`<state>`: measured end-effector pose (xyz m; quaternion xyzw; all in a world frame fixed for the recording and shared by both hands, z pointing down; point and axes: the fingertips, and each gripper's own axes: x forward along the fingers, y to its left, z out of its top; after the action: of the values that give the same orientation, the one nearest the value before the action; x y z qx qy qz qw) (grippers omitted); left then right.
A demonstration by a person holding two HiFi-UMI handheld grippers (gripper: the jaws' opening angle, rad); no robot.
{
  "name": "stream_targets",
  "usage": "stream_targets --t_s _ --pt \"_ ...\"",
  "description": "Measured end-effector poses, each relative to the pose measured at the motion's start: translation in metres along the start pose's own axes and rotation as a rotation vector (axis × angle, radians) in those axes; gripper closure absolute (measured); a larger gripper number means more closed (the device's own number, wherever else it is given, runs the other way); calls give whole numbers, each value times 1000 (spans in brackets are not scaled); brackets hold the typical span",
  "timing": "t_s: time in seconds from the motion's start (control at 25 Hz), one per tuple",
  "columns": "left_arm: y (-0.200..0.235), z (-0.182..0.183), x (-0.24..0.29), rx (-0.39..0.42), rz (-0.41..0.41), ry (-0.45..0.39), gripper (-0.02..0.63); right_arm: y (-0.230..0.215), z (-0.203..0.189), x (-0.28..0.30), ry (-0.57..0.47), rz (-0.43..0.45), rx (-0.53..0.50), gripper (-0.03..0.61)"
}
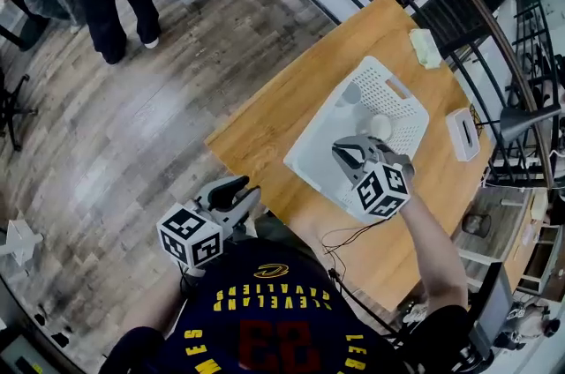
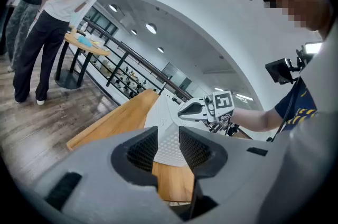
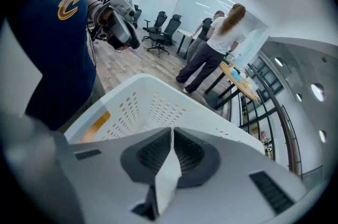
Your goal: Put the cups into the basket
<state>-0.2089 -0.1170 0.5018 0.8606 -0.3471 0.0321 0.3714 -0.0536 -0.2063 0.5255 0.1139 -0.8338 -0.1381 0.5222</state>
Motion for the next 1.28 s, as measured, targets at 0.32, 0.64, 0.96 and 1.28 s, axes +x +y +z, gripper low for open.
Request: stream_targets --t_s 0.32,0.64,0.96,1.28 --pt "-4 -5 20 -9 52 16 500 35 -12 36 -39 159 -203 552" --pt "-4 -5 26 -44 82 8 500 75 -29 70 0 310 -384 552" --pt "10 -16 11 -101 144 1 500 94 -34 89 -20 400 -456 552" --pt "12 -17 9 -114 160 -10 500 113 -40 100 -80 450 -587 552"
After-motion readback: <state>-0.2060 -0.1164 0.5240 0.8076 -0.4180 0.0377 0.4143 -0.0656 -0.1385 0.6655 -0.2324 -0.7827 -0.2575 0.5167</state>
